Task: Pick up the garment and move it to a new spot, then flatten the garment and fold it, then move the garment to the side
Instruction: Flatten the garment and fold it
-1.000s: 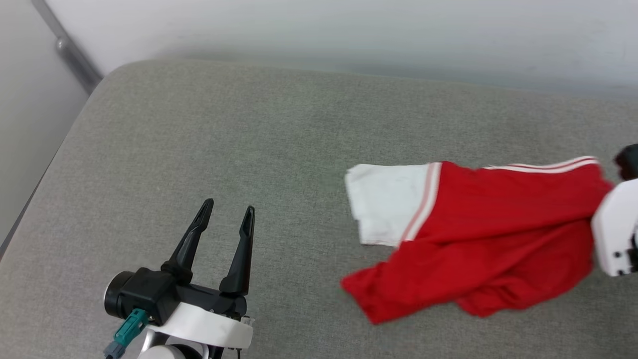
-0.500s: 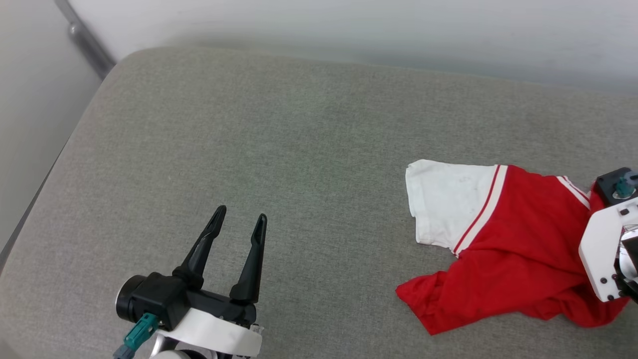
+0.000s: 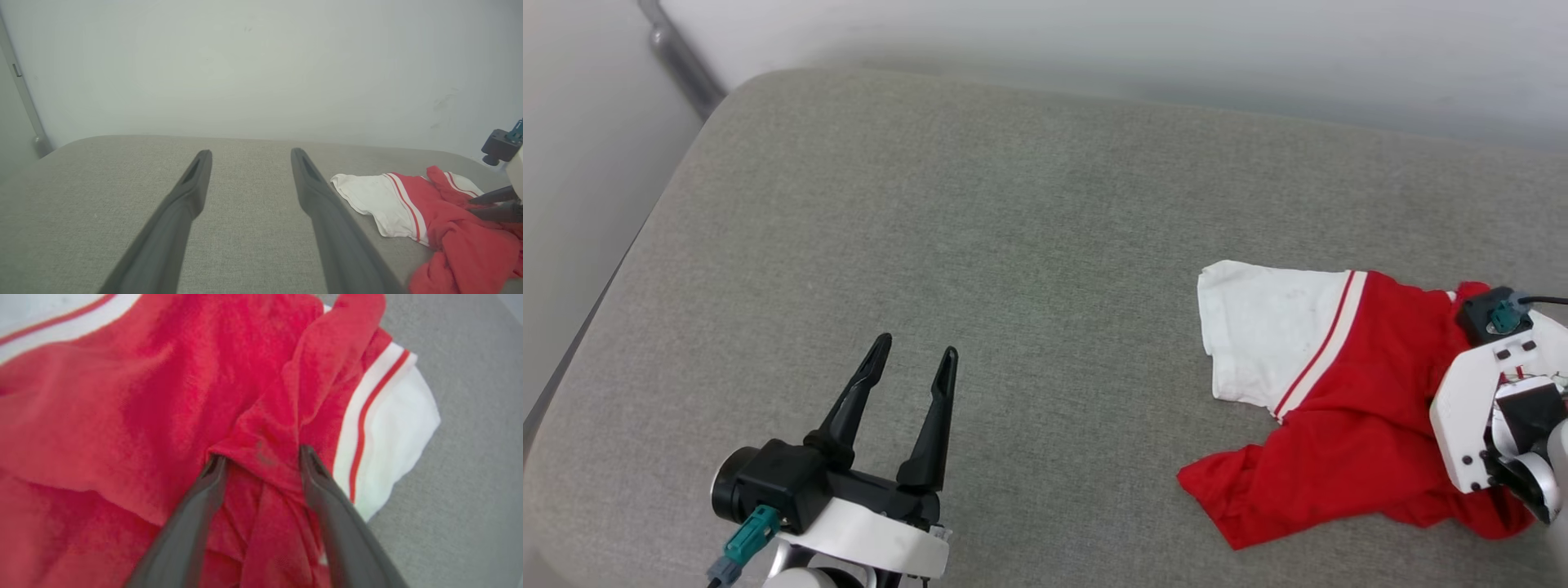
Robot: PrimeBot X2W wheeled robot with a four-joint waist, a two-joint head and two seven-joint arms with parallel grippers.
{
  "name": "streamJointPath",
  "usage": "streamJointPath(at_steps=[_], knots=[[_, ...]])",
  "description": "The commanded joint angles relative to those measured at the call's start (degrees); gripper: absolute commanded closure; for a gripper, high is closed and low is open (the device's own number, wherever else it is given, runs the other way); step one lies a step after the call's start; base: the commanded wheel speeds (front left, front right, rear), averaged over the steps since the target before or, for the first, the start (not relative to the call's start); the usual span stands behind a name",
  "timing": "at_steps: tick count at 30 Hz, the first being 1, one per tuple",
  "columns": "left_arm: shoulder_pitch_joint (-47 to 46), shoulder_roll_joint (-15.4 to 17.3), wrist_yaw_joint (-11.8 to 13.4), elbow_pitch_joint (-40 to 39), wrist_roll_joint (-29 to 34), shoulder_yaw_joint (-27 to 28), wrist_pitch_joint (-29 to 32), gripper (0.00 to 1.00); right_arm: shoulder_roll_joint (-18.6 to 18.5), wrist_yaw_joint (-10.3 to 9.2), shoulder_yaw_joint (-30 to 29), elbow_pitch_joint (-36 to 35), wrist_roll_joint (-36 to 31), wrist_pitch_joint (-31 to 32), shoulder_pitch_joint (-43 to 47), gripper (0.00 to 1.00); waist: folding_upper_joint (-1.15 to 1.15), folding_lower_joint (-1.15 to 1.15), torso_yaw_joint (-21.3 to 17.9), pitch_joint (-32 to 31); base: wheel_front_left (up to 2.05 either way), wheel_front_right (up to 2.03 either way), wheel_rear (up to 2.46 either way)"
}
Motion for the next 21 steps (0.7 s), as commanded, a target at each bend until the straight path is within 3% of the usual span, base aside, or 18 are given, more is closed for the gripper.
streamJointPath(at_steps=[1, 6, 12, 17, 21], knots=[[-0.39, 0.19, -0.03, 0.08, -0.15, 0.42, -0.15, 0.00, 1.00, 0.00, -0.08, -0.22, 2.09, -1.52, -0.64, 0.00, 0.00, 0.00, -1.28, -1.06, 0.00, 0.00, 0.00], [0.45, 0.44, -0.03, -0.02, -0.42, 1.17, -0.15, 0.00, 0.96, -0.01, 0.00, -3.83, 4.99, -5.40, -1.84, 0.00, 0.00, 0.00, -3.66, -2.64, 0.00, 0.00, 0.00], [0.59, 0.18, -0.03, -0.60, -0.27, 2.78, -0.14, 0.00, 1.24, -0.01, -1.16, -12.23, 5.86, -16.56, -1.09, 0.00, 0.00, 0.00, -7.76, -4.00, 0.00, 0.00, 0.00], [0.85, -0.19, -0.03, -0.70, -1.37, 2.82, -0.15, 0.00, 4.77, -0.02, -5.88, -17.84, 5.72, -27.98, 2.07, 0.00, 0.00, 0.00, -10.66, -4.20, 0.00, 0.00, 0.00], [1.28, -0.43, -0.03, 0.78, -1.64, 3.37, -0.15, 0.00, 9.84, -0.01, -11.09, -20.78, 3.65, -36.32, 6.47, 0.00, 0.00, 0.00, -12.31, -4.39, 0.00, 0.00, 0.00]])
